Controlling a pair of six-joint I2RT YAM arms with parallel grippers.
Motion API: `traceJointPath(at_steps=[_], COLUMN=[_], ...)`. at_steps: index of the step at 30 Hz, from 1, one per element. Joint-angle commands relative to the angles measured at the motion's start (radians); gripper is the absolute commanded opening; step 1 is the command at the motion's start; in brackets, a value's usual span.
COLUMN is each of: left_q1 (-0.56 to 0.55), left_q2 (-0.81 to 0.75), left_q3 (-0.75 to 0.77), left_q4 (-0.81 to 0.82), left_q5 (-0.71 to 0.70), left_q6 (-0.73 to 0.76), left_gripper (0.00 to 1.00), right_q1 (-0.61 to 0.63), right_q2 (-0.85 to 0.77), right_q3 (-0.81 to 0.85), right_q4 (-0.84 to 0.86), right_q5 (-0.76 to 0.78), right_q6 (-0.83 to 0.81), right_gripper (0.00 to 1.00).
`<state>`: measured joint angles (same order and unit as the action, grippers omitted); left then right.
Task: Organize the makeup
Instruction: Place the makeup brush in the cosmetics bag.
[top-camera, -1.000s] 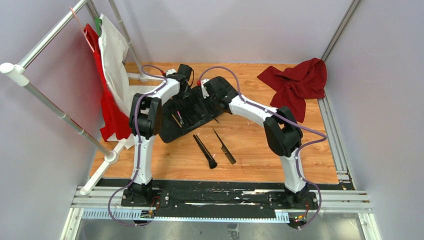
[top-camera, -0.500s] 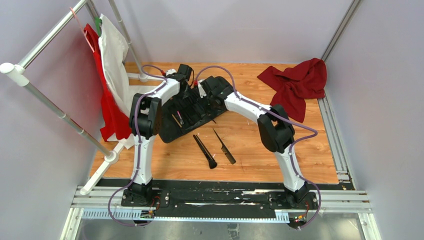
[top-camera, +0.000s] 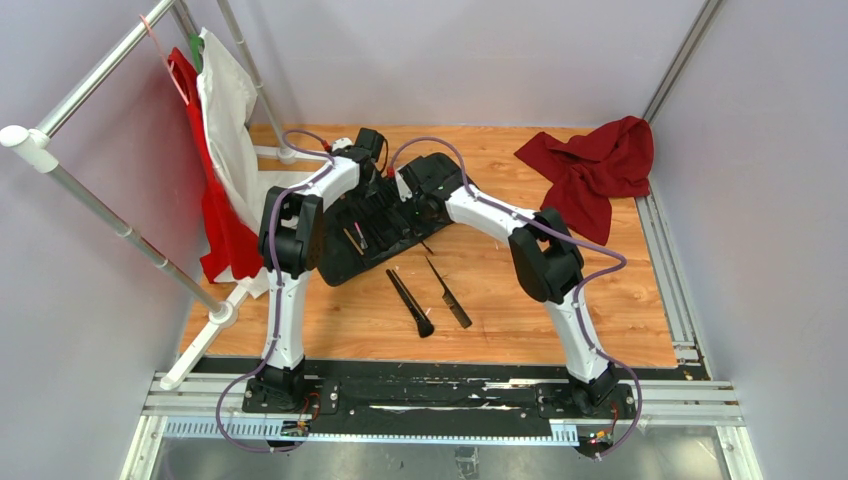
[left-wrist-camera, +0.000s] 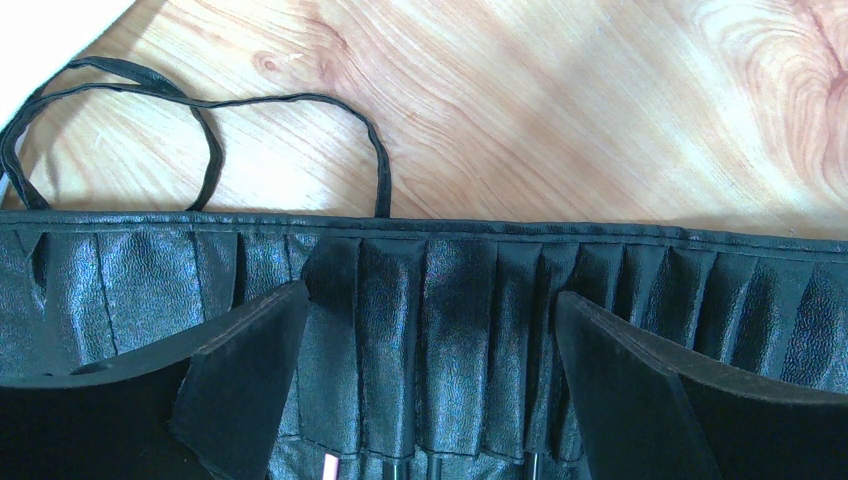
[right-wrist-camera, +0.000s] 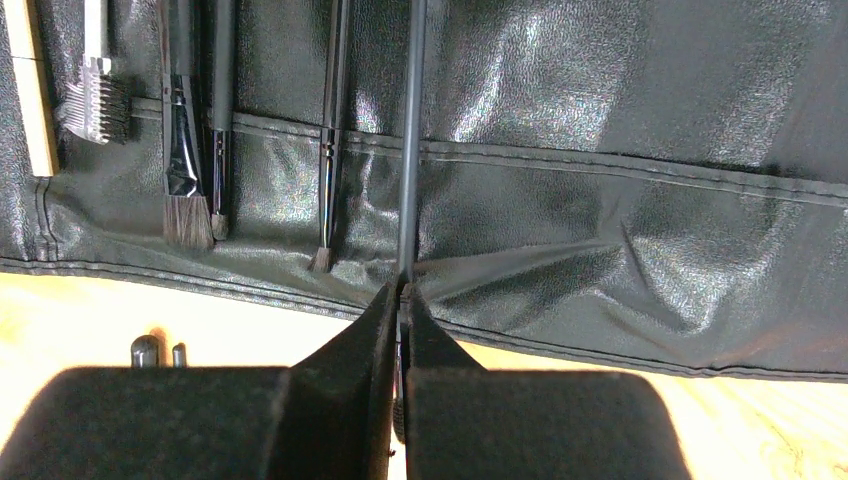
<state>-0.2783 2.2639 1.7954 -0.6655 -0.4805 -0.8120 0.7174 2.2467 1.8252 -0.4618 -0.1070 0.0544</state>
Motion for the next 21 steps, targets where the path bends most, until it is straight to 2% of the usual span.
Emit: traceJointPath(at_steps=[1, 21], left_q1=[0.001, 0.001], left_q2=[0.054, 0.056], left_q3=[-0.006, -0.004], left_q4=[-0.091, -0.091], left_q5=[-0.04, -0.04], left_q6=[0.013, 0.014], left_gripper=[0.98, 0.98], right_q1=[-0.013, -0.015], right_q2=[0.028, -0.025], right_q3=[0.041, 0.081], right_q4=[-0.032, -0.075], right_q5=[-0.011, 0.013], right_q6=[-0.013, -0.026], right_gripper=[0.01, 0.01])
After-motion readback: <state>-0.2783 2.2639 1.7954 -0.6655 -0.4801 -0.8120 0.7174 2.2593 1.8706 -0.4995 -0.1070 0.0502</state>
